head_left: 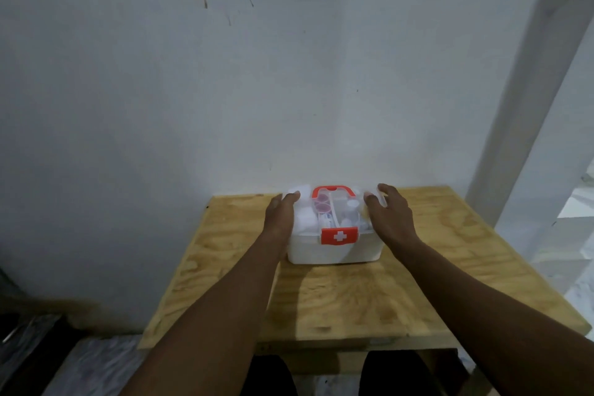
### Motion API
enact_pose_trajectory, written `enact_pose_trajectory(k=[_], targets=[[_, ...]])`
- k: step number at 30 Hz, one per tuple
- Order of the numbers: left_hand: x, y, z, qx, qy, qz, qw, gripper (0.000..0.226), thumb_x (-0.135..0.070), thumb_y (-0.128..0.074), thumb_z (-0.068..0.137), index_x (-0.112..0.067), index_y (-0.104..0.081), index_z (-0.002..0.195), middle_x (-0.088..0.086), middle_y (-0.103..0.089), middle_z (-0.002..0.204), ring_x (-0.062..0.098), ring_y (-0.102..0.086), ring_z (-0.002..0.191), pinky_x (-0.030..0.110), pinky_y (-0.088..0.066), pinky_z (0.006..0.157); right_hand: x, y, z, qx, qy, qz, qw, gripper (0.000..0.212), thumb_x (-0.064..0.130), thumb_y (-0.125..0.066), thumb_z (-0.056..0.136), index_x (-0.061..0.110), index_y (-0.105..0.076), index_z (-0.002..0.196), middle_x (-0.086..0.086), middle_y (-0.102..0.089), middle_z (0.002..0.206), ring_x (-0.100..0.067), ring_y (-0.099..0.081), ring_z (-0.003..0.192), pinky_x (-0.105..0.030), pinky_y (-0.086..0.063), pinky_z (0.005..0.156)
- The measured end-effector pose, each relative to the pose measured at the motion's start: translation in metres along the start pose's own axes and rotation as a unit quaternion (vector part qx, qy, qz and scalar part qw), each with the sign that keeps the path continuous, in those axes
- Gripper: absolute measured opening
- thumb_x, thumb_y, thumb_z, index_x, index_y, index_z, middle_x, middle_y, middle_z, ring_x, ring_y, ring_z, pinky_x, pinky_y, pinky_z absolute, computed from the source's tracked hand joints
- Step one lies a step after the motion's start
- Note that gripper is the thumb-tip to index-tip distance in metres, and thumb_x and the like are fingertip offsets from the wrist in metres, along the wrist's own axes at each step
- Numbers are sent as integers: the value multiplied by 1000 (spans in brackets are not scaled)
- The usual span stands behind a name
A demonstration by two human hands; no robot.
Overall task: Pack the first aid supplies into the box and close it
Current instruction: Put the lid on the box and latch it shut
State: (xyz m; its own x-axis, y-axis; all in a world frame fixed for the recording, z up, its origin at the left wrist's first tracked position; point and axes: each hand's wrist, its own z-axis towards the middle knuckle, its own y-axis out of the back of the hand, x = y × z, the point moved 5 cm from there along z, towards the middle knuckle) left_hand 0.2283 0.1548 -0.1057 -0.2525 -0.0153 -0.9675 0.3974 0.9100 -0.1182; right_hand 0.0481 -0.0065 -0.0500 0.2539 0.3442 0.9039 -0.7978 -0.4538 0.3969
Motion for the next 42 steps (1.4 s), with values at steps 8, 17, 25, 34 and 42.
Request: enact_pose_trajectory(k=[8,17,25,34,42], targets=[[-6,-95,-3,76,13,22,997,93,-64,-61,55,-24,-54,138,7,-64,131,31,-66,111,53,-54,97,-30,59,46,-54,-16,-47,997,51,39,-47,100,15,-43,145,-10,-44,152,-31,-43,136,-45,-37,109],[-40,-112,-41,-121,-385,349,846,64,-49,-35,100,-21,-29,157,6,-22,168,24,-19,154,41,-18,124,-31,68,48,-109,194,-254,941,58,48,-38,99,15,-40,147,-12,-36,157,-28,-29,147,-48,-27,118],[-1,-119,-57,6,-537,543,646,63,-42,-42,100,-17,-27,156,13,-29,164,31,-22,154,48,-26,122,-45,53,27,-60,297,-348,887,57,43,-30,101,9,-43,145,-17,-42,152,-31,-33,146,-49,-27,118],[-4,-123,-32,-3,-504,531,681,62,-48,-37,102,-21,-25,156,10,-32,163,30,-25,153,42,-31,117,-45,44,51,-39,277,-350,894,57,44,-29,102,11,-40,146,-15,-44,151,-31,-35,144,-47,-28,118],[-11,-131,7,-19,-465,547,696,59,-56,-25,102,-25,-30,152,8,-38,161,30,-29,151,43,-31,114,-46,28,93,-16,259,-353,899,57,47,-23,103,13,-36,147,-14,-42,153,-31,-33,145,-49,-32,117]])
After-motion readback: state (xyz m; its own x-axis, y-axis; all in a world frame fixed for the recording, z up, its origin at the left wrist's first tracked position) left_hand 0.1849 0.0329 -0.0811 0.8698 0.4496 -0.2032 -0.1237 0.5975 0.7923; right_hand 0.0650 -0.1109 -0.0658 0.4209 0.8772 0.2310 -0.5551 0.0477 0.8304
